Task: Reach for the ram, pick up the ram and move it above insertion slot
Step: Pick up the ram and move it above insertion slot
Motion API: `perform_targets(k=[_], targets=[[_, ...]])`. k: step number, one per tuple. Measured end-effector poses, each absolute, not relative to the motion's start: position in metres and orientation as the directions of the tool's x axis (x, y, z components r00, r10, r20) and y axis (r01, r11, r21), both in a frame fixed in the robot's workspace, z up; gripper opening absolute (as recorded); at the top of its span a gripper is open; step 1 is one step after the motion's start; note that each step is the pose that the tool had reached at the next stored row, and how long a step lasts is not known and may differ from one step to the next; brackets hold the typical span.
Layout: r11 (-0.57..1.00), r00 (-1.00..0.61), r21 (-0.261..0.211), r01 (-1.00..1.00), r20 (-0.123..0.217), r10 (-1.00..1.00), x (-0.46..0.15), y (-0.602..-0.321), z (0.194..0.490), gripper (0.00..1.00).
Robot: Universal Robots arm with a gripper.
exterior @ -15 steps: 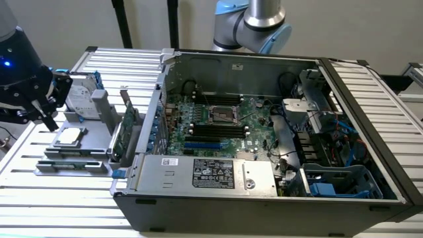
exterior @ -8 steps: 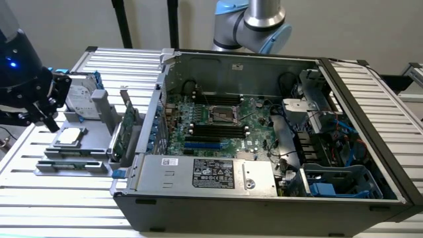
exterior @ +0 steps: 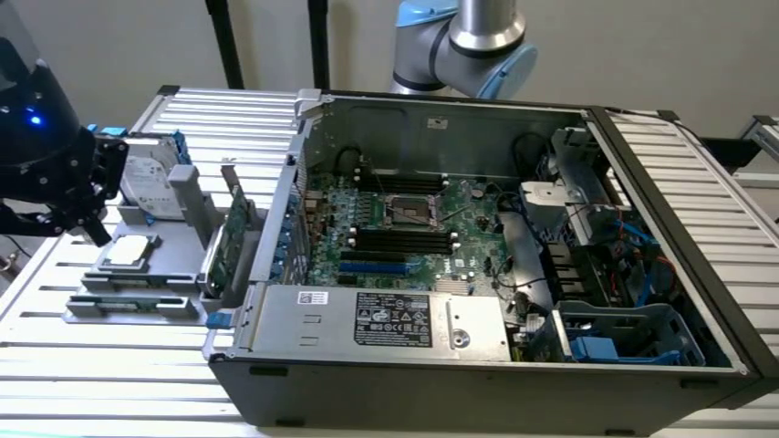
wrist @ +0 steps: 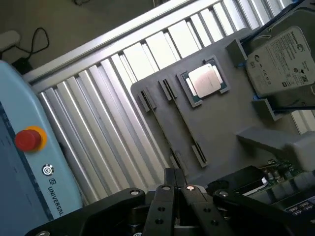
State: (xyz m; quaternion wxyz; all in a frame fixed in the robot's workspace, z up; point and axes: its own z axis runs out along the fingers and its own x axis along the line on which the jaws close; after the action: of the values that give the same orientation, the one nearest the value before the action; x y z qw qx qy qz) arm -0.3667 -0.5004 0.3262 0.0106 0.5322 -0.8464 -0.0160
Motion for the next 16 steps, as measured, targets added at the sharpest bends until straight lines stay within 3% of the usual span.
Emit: perform_targets(k=[16], targets=[[0.163,-0.163,0.038,-0.986,0.001,-0.987,-0.3668,-0.5003,0.3208,0.11]])
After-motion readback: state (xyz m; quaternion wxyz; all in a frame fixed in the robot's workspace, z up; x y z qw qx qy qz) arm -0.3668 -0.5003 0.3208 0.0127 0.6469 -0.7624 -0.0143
